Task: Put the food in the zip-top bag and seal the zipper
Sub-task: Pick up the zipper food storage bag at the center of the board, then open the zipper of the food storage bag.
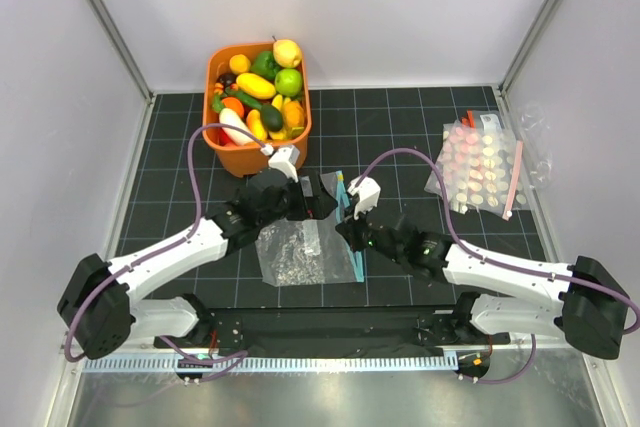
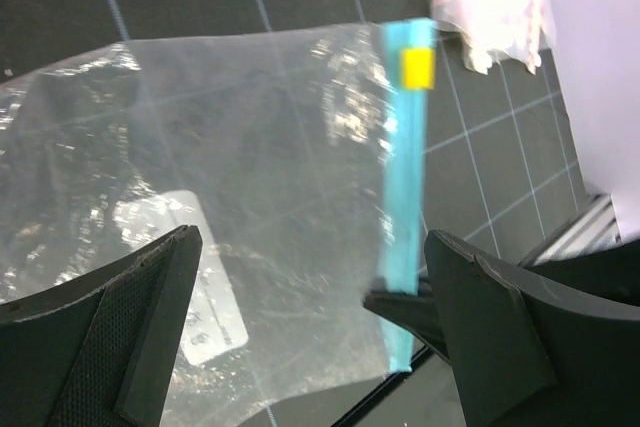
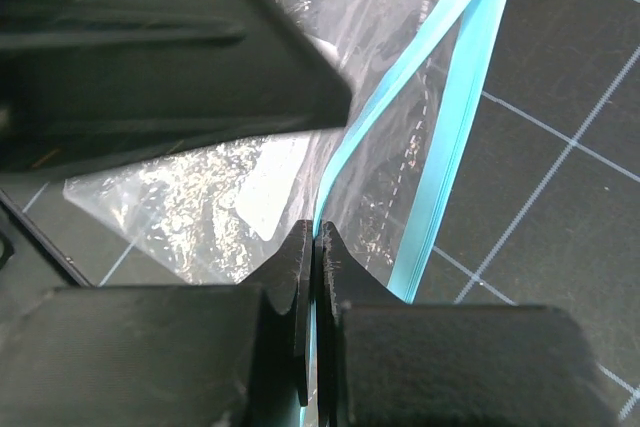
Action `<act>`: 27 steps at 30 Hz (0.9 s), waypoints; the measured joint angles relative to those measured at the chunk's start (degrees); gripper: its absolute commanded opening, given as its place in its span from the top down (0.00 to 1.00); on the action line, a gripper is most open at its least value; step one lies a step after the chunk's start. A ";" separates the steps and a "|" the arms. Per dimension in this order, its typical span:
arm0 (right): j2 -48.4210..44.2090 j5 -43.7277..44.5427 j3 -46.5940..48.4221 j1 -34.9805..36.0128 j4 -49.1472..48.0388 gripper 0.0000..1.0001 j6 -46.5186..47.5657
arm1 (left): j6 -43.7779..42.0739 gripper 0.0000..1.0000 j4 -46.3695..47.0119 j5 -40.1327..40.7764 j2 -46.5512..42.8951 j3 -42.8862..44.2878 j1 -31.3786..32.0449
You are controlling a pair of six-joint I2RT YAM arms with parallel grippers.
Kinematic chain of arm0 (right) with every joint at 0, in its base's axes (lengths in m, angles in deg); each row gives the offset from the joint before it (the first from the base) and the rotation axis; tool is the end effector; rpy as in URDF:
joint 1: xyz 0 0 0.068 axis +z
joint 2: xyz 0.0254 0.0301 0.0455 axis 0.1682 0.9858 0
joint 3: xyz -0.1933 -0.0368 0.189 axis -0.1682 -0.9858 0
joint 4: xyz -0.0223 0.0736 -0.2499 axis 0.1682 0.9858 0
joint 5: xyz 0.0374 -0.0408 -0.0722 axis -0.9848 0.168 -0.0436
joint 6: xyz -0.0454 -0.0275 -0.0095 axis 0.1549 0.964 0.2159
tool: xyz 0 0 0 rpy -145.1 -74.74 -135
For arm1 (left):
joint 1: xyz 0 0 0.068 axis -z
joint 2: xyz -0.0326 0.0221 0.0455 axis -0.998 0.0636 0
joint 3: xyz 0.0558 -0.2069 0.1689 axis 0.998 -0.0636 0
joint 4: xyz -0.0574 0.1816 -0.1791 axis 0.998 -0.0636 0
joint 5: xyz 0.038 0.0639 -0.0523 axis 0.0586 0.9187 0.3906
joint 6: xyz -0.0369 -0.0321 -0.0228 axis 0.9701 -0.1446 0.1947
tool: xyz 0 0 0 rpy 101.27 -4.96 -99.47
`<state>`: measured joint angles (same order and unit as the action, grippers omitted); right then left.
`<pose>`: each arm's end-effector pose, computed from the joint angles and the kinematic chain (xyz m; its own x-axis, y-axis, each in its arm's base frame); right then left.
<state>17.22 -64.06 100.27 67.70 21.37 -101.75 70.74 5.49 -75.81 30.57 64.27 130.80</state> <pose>0.1349 0.2006 0.2370 -0.4407 -0.1365 -0.8872 -0.6072 0.7732 0.1827 0.1973 -0.1918 0.2605 -0.7023 -0.2517 -0.6659 0.2783 0.7639 -0.5823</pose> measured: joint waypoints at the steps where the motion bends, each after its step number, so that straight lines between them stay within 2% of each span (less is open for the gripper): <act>1: 0.11 0.15 0.00 0.00 0.04 0.99 0.00 | -0.44 0.02 0.04 0.15 -0.39 0.00 0.59; 9: 0.11 0.31 0.00 0.00 0.20 0.99 0.09 | -2.91 0.02 0.28 2.40 -1.11 0.09 4.63; 15: 0.09 -0.72 0.00 0.13 -0.15 0.99 0.35 | -3.72 0.15 -0.46 4.57 3.02 2.58 5.09; 18: 0.07 -1.60 0.00 0.55 -0.55 0.99 0.66 | -3.85 0.32 -0.83 5.07 4.79 3.50 5.09; 19: 0.07 -1.92 0.00 0.74 -0.70 0.99 0.81 | -3.89 0.46 -0.90 5.11 5.33 3.76 5.11; 21: 0.07 -2.58 0.00 1.05 -0.79 0.99 1.14 | -3.89 0.61 -1.07 5.09 6.47 4.42 5.14; 22: 0.07 -2.82 0.00 1.16 -0.76 0.99 1.27 | -3.82 0.74 -1.11 5.11 6.93 4.72 5.27; 24: 0.07 -3.21 0.00 1.29 -0.85 0.99 1.49 | -4.13 0.87 -1.22 5.14 7.87 5.33 5.42; 25: 0.07 -3.34 0.00 1.31 -0.85 0.97 1.49 | -4.35 0.99 -1.27 5.11 8.07 5.42 5.46; 27: 0.07 -3.39 0.00 1.33 -0.96 0.82 1.57 | -4.74 1.00 -1.40 5.07 8.11 5.42 5.49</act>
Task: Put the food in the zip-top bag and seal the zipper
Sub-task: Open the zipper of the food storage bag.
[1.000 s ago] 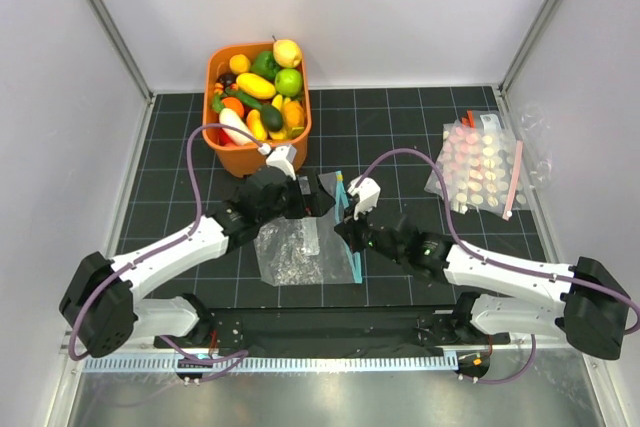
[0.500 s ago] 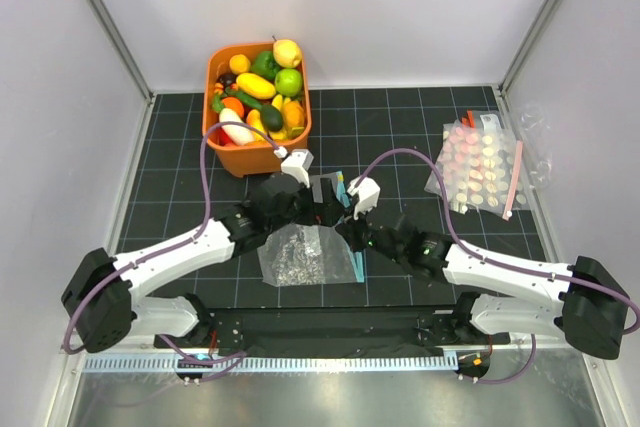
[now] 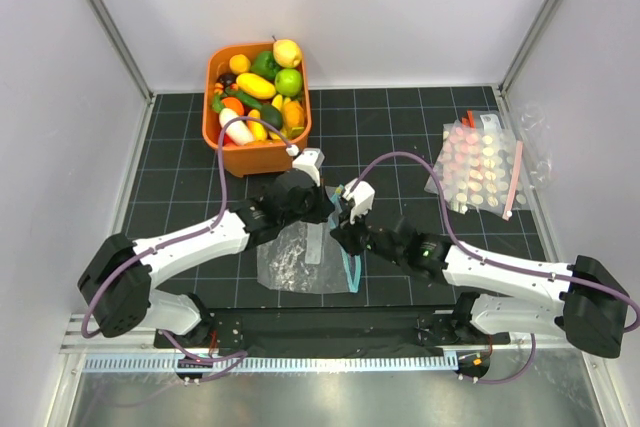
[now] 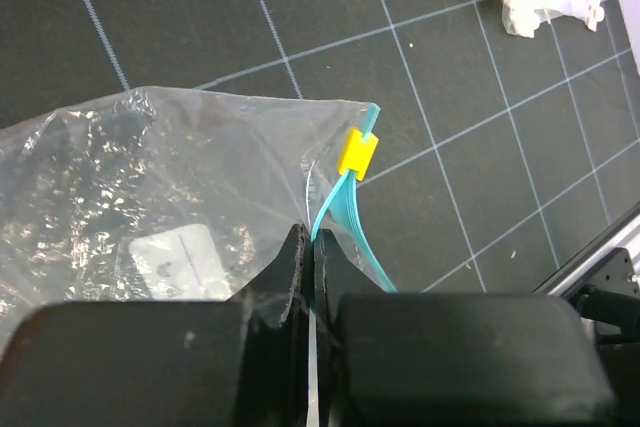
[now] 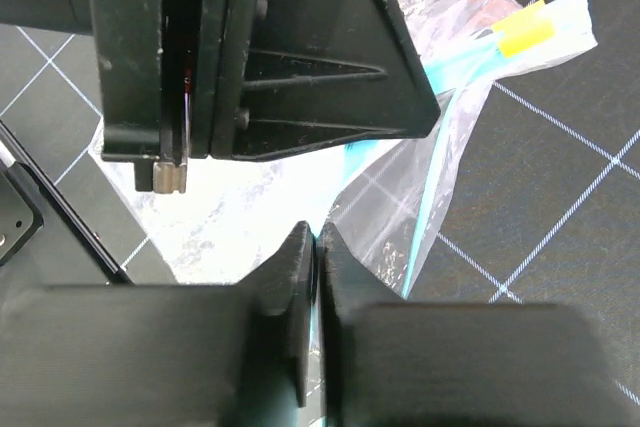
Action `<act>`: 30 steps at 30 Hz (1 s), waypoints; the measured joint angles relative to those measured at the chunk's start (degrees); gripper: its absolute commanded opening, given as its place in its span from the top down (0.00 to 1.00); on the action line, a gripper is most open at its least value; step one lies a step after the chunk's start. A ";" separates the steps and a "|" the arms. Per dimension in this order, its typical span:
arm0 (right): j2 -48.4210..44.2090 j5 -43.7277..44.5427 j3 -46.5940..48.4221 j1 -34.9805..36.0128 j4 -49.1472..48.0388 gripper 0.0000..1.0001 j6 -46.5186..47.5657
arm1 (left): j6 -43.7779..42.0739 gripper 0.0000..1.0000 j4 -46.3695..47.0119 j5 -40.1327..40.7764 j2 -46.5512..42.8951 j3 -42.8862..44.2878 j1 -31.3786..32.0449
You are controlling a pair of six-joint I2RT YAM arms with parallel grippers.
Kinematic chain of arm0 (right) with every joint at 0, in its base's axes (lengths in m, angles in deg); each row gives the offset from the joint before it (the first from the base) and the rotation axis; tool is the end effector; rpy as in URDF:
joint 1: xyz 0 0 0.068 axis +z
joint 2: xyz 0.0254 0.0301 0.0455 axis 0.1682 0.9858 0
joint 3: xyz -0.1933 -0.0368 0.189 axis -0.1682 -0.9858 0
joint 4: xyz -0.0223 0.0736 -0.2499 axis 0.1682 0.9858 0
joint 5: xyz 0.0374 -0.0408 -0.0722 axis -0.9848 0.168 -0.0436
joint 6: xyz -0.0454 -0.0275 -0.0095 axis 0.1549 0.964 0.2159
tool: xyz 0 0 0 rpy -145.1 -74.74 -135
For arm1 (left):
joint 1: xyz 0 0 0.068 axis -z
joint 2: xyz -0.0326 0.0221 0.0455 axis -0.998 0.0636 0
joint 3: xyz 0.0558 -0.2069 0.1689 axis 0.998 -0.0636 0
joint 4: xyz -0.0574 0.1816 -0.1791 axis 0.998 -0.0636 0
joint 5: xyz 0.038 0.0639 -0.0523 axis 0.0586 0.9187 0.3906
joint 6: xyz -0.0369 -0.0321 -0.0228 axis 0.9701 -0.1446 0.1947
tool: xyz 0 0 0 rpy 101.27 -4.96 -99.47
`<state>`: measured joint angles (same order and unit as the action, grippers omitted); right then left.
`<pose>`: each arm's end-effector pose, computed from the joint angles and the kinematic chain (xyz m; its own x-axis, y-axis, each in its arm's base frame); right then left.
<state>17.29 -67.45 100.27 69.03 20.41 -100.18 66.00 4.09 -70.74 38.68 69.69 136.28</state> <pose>0.1291 0.2058 0.2382 -0.4236 -0.1665 -0.8904 -0.6737 0.7150 0.1867 0.1993 -0.2301 0.2523 -0.6913 -0.1162 -0.7132 0.3424 0.8164 -0.4650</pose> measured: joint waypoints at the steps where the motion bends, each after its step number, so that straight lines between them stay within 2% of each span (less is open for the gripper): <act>1: 0.00 0.00 0.00 0.00 -0.02 0.75 0.02 | -0.28 1.00 -0.02 0.09 0.00 0.00 0.07; 2: 0.00 -0.09 0.00 0.04 -0.07 0.61 -0.07 | -0.35 1.00 -0.11 0.33 0.00 0.00 0.07; 5: -0.33 0.13 -0.02 0.11 -0.22 0.50 0.00 | -0.52 1.00 -0.72 1.11 -0.09 0.00 -0.02; 10: -4.61 2.14 -1.03 0.17 -0.57 0.47 -0.17 | -0.72 1.00 -1.14 2.05 -0.98 0.00 -0.07; 13: -7.65 4.92 -1.57 0.17 -0.61 0.53 -0.55 | -0.74 1.00 -1.18 2.43 -1.73 0.00 -0.07; 16: -8.31 7.65 -1.62 0.15 -0.61 0.54 -1.03 | -0.76 1.00 -1.25 2.58 -2.49 0.00 -0.07; 25: -0.04 10.36 -0.85 0.17 1.86 0.55 -1.62 | -1.11 1.00 -2.08 3.06 -7.63 -0.39 -0.07; 28: 1.16 10.40 -0.42 0.17 2.78 0.67 -1.62 | -1.16 1.00 -2.12 3.06 -10.08 -0.90 -0.07; 29: 1.22 10.43 -0.22 0.17 2.93 0.79 -1.57 | -1.16 1.00 -2.14 3.08 -11.02 -1.18 -0.07; 30: 1.22 10.58 -0.09 0.17 2.95 0.85 -1.46 | -1.16 0.99 -2.19 3.08 -11.96 -1.46 -0.07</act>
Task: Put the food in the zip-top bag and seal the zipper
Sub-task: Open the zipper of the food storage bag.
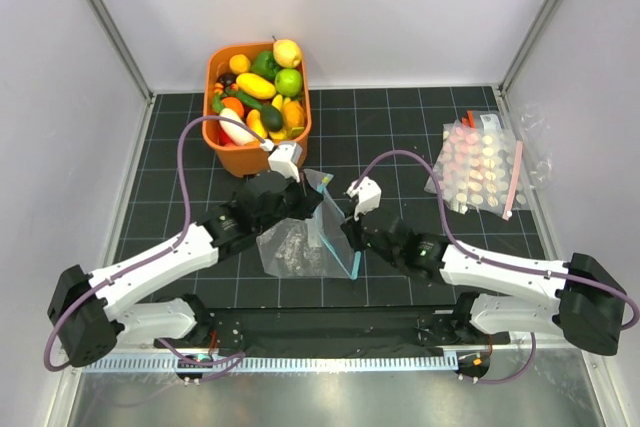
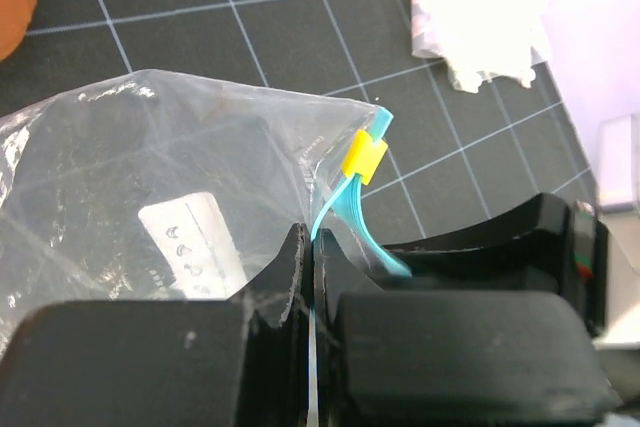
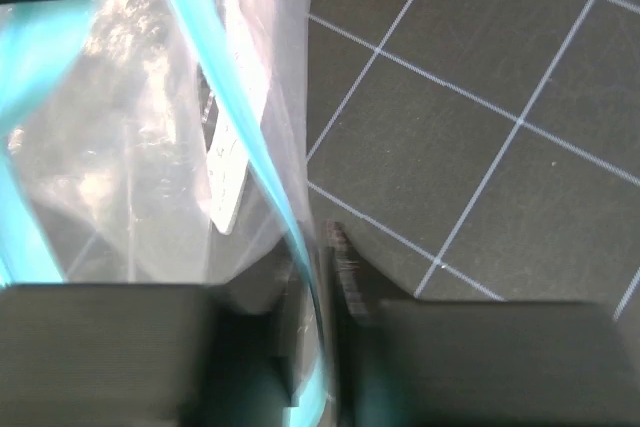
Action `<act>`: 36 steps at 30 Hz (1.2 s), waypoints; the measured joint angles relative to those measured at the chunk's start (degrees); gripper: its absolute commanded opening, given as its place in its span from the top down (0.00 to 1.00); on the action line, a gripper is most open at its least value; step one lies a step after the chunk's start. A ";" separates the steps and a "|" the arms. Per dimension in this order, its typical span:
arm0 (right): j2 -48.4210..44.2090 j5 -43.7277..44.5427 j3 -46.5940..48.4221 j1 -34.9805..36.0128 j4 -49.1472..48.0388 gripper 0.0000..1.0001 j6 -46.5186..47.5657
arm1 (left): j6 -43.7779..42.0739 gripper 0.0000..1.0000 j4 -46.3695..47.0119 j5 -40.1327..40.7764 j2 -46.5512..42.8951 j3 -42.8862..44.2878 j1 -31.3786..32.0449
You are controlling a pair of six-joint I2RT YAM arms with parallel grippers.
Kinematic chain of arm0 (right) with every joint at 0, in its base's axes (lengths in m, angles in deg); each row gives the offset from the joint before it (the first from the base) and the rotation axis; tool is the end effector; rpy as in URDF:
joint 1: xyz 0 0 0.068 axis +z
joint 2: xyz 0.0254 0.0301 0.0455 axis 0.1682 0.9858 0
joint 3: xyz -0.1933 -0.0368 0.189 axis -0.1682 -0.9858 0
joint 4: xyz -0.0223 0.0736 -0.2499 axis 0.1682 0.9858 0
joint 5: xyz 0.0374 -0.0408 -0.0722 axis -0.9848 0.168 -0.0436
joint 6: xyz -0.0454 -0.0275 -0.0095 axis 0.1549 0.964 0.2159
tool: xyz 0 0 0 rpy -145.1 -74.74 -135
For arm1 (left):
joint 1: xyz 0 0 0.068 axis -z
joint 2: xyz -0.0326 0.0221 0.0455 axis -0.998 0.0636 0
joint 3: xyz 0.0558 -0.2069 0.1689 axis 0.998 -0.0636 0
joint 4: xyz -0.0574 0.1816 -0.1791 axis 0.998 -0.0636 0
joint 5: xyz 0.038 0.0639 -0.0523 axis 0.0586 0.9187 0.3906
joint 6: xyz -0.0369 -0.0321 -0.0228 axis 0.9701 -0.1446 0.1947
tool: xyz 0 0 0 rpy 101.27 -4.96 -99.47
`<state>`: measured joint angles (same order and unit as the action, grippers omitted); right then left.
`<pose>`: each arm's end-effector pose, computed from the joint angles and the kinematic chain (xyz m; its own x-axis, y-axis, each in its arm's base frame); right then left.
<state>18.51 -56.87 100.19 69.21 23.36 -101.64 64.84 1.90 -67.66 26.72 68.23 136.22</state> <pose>0.1331 0.2016 0.2288 -0.4357 -0.1717 -0.8836 -0.5425 0.8334 0.1055 0.1764 -0.1995 0.2955 -0.5921 -0.2021 -0.7801 0.3699 0.7919 -0.4859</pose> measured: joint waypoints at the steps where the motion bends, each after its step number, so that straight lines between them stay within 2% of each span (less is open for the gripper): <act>1: 0.00 0.26 0.22 0.00 0.07 0.91 -0.11 | 0.00 0.98 -0.02 0.02 -0.90 -0.28 0.00; 2: 0.00 0.72 0.44 0.00 0.22 0.99 -0.24 | 0.00 0.87 -0.02 0.02 -1.75 -0.55 0.00; 4: -0.11 2.64 1.22 0.00 1.57 0.99 -0.57 | -0.39 0.69 -0.02 0.04 -3.08 -0.94 0.00; 5: -0.26 3.69 1.66 0.00 2.51 0.99 -0.70 | -0.59 0.51 0.00 0.07 -3.41 -1.05 0.00; 6: -0.55 5.22 2.16 0.00 3.61 0.99 -0.74 | -1.01 0.42 -0.02 0.04 -3.69 -1.09 0.00; 9: -1.77 10.32 3.98 0.00 7.41 0.99 -0.59 | -0.83 0.26 0.11 -0.33 -3.82 -1.25 0.00; 15: -0.04 19.39 15.91 0.00 16.37 0.99 1.11 | -0.92 0.18 0.28 -2.34 -3.85 -1.53 0.00; 20: 7.13 26.99 32.83 0.00 23.65 0.99 3.39 | -1.03 0.16 0.66 -2.64 -3.85 -1.68 0.00; 23: 10.64 30.08 38.71 0.00 26.23 0.99 4.35 | -1.01 0.16 0.66 -2.19 -3.74 -1.68 0.00; 26: 12.66 30.64 38.73 0.00 27.47 0.99 4.59 | -0.94 0.13 0.66 -0.90 -3.50 -1.73 0.00; 29: 13.97 27.69 35.47 0.00 27.56 0.99 4.55 | -0.87 0.10 0.83 0.26 -3.52 -2.45 0.00; 36: 15.54 20.00 29.29 0.04 25.97 0.99 4.35 | -0.96 0.09 1.01 1.90 -3.45 -3.45 0.00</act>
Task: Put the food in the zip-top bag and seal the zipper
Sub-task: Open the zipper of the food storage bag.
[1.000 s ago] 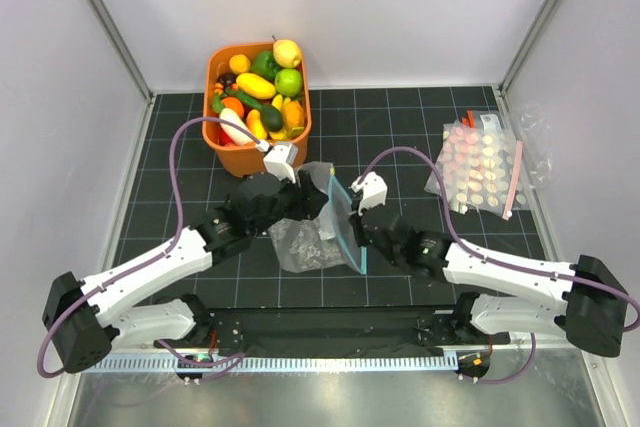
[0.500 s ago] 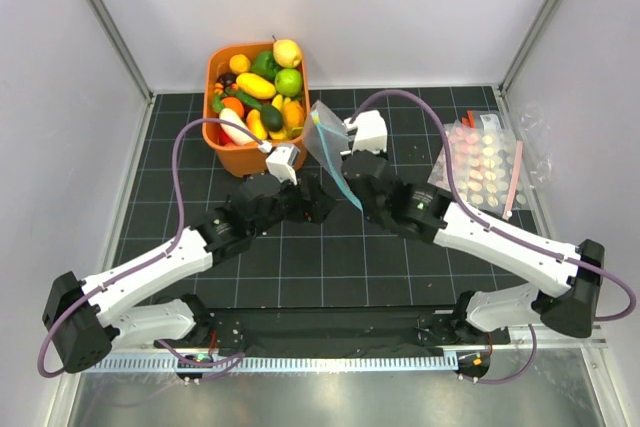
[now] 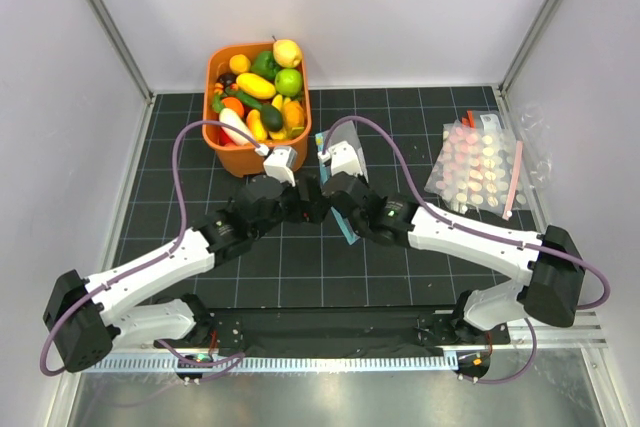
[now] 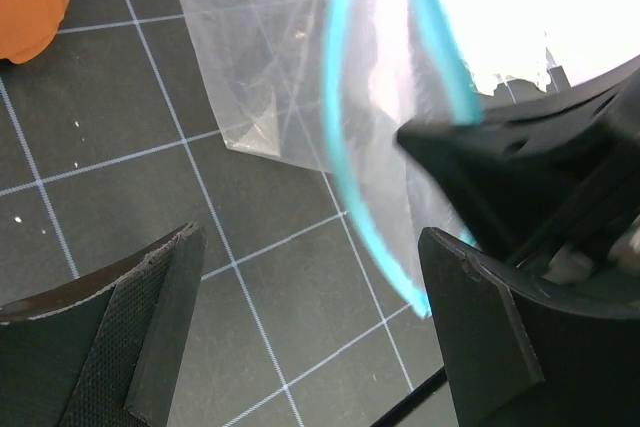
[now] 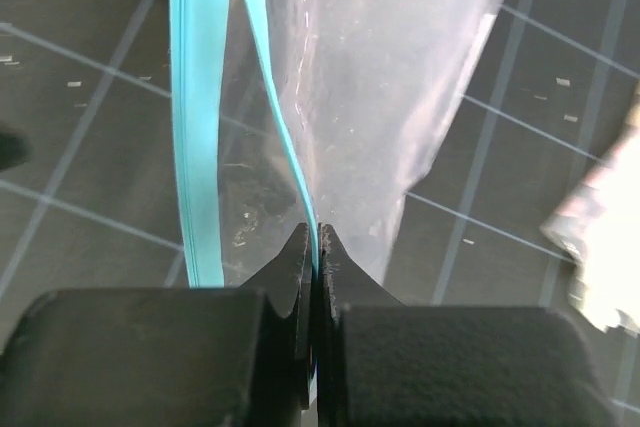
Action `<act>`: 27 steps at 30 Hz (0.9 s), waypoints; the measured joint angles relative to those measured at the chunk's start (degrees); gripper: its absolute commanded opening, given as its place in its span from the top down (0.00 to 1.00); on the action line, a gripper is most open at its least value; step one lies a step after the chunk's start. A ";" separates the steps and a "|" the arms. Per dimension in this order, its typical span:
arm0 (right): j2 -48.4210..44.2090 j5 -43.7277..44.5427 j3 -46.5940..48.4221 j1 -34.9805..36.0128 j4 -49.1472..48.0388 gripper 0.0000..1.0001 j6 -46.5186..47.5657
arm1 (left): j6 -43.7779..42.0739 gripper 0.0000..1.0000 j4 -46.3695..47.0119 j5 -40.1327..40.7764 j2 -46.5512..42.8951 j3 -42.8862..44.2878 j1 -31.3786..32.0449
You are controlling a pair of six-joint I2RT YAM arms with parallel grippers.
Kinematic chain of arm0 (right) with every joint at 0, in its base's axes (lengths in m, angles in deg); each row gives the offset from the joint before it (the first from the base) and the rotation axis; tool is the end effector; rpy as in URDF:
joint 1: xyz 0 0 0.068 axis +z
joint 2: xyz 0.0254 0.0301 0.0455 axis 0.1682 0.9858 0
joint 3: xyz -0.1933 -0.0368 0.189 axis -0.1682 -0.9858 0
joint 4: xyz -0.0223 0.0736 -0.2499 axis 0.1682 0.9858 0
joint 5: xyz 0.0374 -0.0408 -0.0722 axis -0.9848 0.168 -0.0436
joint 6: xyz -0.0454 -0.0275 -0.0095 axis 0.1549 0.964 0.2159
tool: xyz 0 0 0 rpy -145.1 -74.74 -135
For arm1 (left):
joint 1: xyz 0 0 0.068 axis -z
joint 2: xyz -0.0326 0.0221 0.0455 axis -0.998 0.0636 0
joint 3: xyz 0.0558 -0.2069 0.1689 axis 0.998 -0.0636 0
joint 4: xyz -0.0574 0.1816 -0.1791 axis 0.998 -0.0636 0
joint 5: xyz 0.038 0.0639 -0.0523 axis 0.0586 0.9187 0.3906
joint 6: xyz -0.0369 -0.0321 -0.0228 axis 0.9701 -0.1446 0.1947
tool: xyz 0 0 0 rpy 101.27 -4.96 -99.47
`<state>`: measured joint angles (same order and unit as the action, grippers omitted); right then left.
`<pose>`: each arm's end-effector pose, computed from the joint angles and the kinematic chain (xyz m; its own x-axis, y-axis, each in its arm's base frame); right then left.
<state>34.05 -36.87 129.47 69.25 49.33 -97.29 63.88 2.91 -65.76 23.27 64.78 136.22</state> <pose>0.1724 0.2477 0.2959 -0.4213 -0.3649 -0.8303 -0.3165 0.9171 -0.2424 0.1684 -0.1882 0.2906 -0.5628 -0.2104 -0.7994 0.3654 0.8041 -0.4689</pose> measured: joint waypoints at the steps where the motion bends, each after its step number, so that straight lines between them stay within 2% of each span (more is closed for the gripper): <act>1: -0.02 -1.14 -0.46 0.00 -0.87 0.99 0.00 | -0.02 0.09 0.11 -0.02 0.09 0.00 0.00; 16: -6.75 -12.33 -7.69 0.02 -11.47 0.99 -0.33 | 0.02 0.09 0.00 1.95 1.88 0.00 0.00; 21: -8.41 -13.73 -8.63 0.00 -13.46 0.99 -0.46 | 0.02 0.15 -0.02 2.49 1.86 0.00 0.00; 22: -8.68 -14.51 -8.90 0.00 -13.97 0.99 -0.48 | 0.00 0.17 0.02 2.51 1.86 0.00 0.00; 25: -9.31 -16.44 -9.55 0.00 -14.73 0.99 -0.46 | -0.02 0.33 0.02 2.49 2.03 0.00 0.00; 26: -9.44 -16.94 -9.75 -0.04 -14.95 0.99 -0.46 | -0.04 0.45 0.04 2.49 2.23 0.00 0.00; 27: -9.60 -17.64 -9.90 -0.04 -15.04 0.99 -0.46 | -0.07 0.51 0.07 2.47 2.45 0.02 0.00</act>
<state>24.46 -54.51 119.57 69.21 34.29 -97.75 63.81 2.97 -63.29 25.72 64.80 136.22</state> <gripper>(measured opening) 0.037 0.665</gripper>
